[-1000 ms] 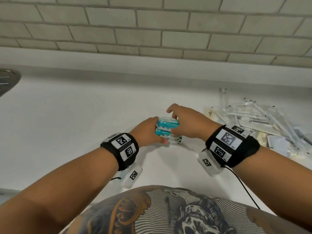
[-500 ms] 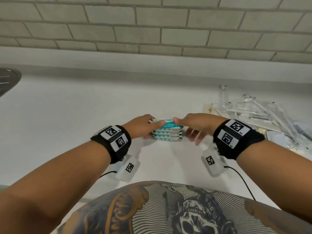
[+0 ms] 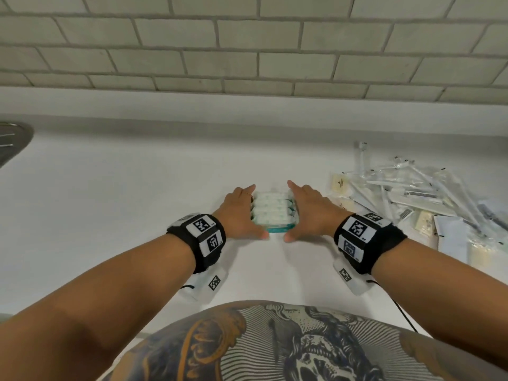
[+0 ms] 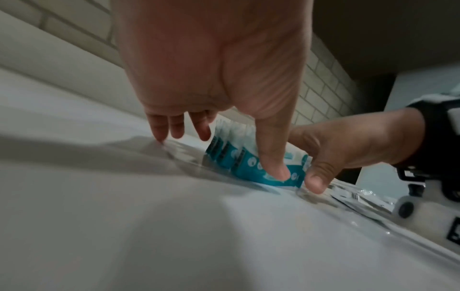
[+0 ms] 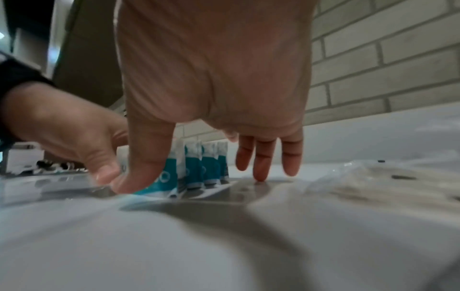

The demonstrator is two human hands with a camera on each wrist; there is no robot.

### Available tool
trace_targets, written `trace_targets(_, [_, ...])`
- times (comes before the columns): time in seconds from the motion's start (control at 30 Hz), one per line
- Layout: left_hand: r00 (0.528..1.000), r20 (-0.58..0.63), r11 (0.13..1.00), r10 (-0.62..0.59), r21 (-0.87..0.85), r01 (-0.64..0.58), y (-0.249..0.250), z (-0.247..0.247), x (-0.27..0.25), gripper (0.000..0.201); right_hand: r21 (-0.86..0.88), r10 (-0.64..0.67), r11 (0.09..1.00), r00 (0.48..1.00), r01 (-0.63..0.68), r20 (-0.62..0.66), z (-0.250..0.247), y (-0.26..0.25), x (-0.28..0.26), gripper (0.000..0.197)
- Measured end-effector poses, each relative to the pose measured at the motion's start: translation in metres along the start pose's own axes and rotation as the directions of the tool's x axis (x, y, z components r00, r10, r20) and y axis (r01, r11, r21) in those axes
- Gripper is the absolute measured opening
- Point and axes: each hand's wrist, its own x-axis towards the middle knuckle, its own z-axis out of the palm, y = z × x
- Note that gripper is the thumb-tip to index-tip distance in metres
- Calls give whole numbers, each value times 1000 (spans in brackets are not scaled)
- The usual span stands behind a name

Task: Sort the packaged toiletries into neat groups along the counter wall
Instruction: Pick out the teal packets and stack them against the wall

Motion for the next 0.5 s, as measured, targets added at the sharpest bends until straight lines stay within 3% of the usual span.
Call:
trace_targets(0.1, [999,34,991,-33,129,28,-12,6,3,136,-95,79,993,995,-72,67,1,13,4,139])
trace_targets(0.2, [992,117,970,-43,241,14,-15,13,7,136,-179,50,984,990,-26,131,12,19,7,137])
trace_targets(0.5, [983,175,965,-60,262,12,-4,19,12,117,-166,28,986,983,2,180,17,10,14,114])
